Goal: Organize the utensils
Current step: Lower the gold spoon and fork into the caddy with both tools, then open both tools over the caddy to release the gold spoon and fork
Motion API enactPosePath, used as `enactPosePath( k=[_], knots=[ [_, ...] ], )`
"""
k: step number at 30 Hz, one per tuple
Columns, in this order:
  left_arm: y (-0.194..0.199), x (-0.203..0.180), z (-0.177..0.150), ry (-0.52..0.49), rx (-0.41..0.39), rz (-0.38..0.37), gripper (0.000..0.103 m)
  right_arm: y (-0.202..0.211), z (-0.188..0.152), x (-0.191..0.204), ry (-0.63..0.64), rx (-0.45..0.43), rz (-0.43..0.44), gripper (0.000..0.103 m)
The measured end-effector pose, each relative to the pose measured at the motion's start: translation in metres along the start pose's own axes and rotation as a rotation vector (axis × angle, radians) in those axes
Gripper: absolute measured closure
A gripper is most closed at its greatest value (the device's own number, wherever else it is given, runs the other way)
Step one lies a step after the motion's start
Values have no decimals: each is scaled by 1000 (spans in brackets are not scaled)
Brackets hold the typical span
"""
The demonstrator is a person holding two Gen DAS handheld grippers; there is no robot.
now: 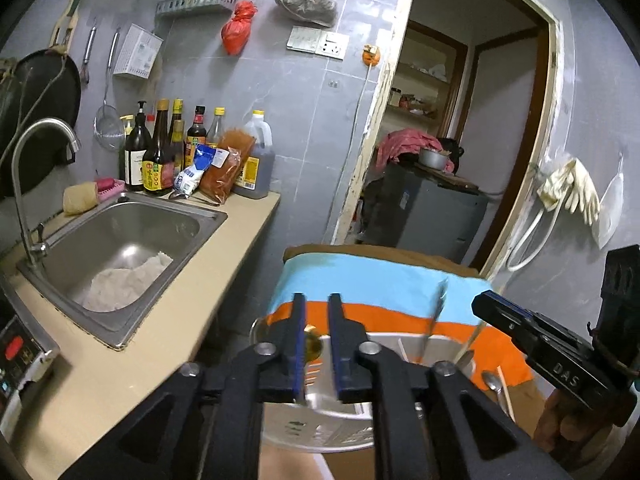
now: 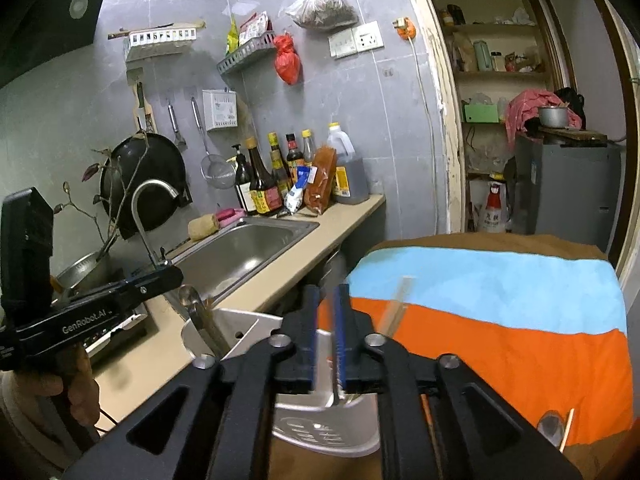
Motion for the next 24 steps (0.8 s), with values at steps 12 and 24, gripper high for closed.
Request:
enactPosePath(
  k=[12, 24],
  knots=[
    [11, -40, 28, 52, -133, -69, 17, 53, 56, -35, -39, -172, -90, 27],
    [12, -119, 29, -43, -213, -118, 0, 122, 86, -101, -60, -302, -231, 2]
  ],
)
Point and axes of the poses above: each gripper's, at about its wrist camera, not at the fingertips, and y roughly against the way its jaws point, x to its left, z to its top, the point moved 9 cm from there along -y, roughly the way its jaws point, and after that the axes turned 12 degrees about -x, right-handed, at the moved point
